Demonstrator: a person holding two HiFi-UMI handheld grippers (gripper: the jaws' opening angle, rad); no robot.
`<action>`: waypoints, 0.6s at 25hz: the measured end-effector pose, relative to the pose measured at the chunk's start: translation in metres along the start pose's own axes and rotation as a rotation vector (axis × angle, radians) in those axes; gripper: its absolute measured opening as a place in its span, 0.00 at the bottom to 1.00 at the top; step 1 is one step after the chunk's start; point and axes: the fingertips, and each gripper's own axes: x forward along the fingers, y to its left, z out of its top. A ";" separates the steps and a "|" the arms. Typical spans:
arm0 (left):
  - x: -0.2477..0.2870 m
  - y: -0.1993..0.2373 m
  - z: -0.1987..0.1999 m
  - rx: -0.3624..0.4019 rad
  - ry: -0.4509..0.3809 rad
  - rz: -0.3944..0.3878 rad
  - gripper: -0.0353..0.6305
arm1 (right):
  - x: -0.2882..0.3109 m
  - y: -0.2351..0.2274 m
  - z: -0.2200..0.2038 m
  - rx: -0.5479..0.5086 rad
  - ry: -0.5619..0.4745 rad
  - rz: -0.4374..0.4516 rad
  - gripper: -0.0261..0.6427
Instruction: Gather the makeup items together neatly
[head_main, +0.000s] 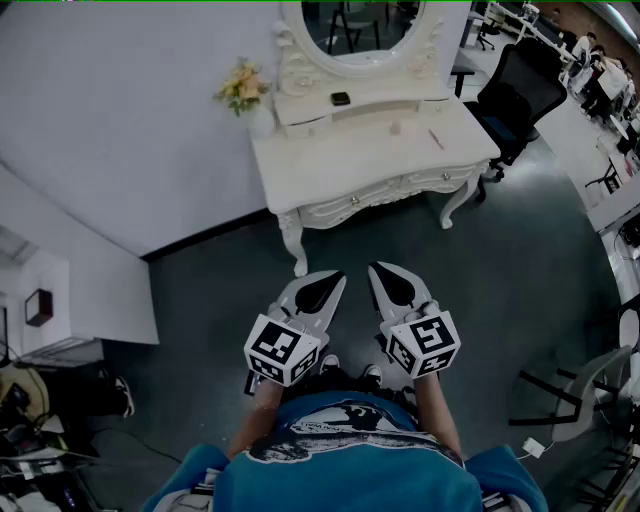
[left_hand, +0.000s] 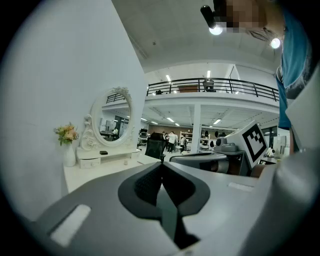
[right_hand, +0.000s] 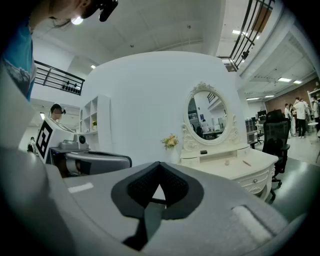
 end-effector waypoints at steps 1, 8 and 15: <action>0.000 0.001 0.000 0.000 0.001 -0.001 0.07 | 0.001 0.001 -0.001 0.002 0.001 -0.001 0.04; -0.005 0.010 -0.003 0.005 0.002 -0.004 0.07 | 0.010 0.006 -0.002 0.065 -0.009 0.020 0.05; -0.015 0.024 -0.004 0.015 0.002 0.000 0.07 | 0.017 0.011 -0.004 0.074 -0.014 -0.001 0.05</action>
